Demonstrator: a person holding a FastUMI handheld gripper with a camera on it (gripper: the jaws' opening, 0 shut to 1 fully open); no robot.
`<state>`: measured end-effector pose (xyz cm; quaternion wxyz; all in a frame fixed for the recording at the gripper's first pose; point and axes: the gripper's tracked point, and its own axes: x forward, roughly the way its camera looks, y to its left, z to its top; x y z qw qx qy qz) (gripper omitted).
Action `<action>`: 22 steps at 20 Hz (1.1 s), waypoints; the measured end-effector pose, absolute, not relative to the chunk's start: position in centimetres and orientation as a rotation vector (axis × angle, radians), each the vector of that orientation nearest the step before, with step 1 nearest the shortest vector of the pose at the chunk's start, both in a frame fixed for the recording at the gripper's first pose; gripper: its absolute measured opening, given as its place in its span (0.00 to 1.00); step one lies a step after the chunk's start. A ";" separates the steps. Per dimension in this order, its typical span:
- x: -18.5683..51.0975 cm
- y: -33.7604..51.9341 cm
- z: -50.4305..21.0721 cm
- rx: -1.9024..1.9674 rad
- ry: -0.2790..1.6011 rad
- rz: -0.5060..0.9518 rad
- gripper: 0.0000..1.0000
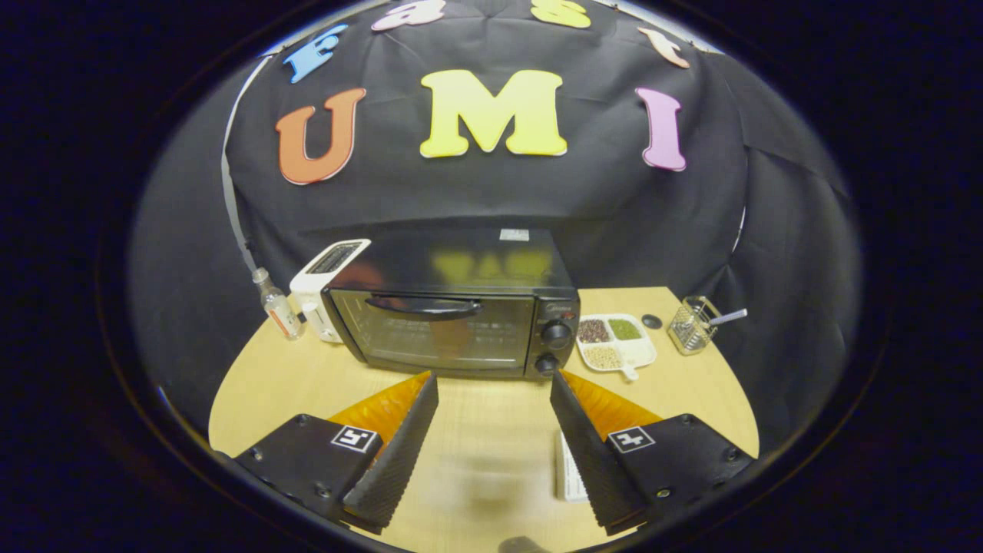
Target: Open the toaster oven, put the food inside, and close the toaster oven door.
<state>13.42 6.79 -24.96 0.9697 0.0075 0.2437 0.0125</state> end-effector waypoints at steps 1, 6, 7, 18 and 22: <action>13.0 6.1 -23.8 0.014 0.469 0.027 0.94; 9.7 1.3 -17.5 0.024 0.327 0.020 0.95; 8.9 0.0 -16.1 0.013 0.291 0.015 0.95; -2.7 -14.1 -5.6 0.020 0.053 -0.077 1.00; -4.8 -17.0 -5.0 -0.003 0.001 -0.111 1.00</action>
